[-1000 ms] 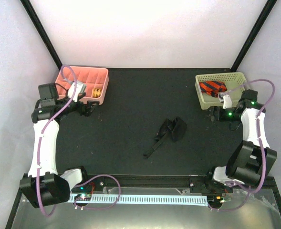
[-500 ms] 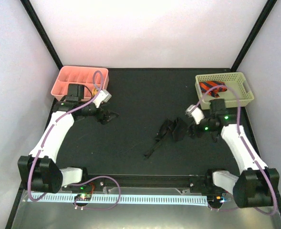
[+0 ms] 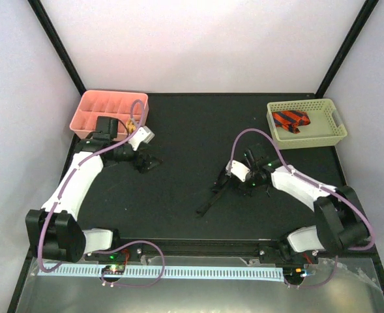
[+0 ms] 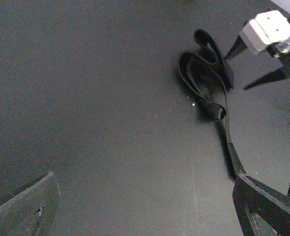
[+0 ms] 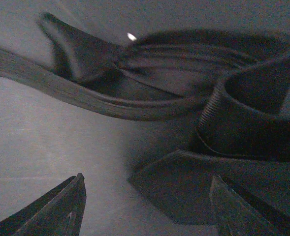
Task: Roll the ties
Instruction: Flatten out the tie at the center of the board.
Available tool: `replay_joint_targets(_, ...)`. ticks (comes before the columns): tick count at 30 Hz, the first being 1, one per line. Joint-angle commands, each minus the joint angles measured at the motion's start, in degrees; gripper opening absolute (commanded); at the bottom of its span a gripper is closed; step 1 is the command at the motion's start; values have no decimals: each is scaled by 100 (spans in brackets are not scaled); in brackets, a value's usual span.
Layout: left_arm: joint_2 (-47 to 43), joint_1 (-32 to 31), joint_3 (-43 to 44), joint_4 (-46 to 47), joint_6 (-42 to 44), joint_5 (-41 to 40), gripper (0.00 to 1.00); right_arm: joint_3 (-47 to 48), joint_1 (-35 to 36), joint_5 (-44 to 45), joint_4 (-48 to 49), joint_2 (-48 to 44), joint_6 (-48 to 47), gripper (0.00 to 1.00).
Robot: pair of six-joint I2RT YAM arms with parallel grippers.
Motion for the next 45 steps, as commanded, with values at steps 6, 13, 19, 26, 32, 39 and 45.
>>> replay_joint_targets(6, 50, -727, -276, 395, 277, -423, 99, -239, 60, 1896, 1139, 504, 407, 57)
replay_joint_targets(13, 684, -1771, -367, 879, 614, -948, 90, -5, -360, 1686, 726, -34, 460, 3)
replay_joint_targets(19, 1575, -2512, -30, 1199, 519, -1202, 75, 483, -1410, 741, -171, -619, 379, 2)
replay_joint_targets(26, 2542, -3316, 387, 1676, 401, -1295, 59, 995, -2710, 77, -930, -459, -42, 2)
replay_joint_targets(32, 3257, -3732, 835, 1801, 293, -1461, 58, 1308, -3289, -217, -1437, -361, -240, 2)
replay_joint_targets(39, 3807, -3950, 1172, 1846, 105, -1576, 63, 1339, -3543, -145, -1598, -231, -334, 2)
replay_joint_targets(45, 4044, -4181, 1228, 1938, 64, -1781, 63, 1348, -3774, -126, -1654, -201, -400, 2)
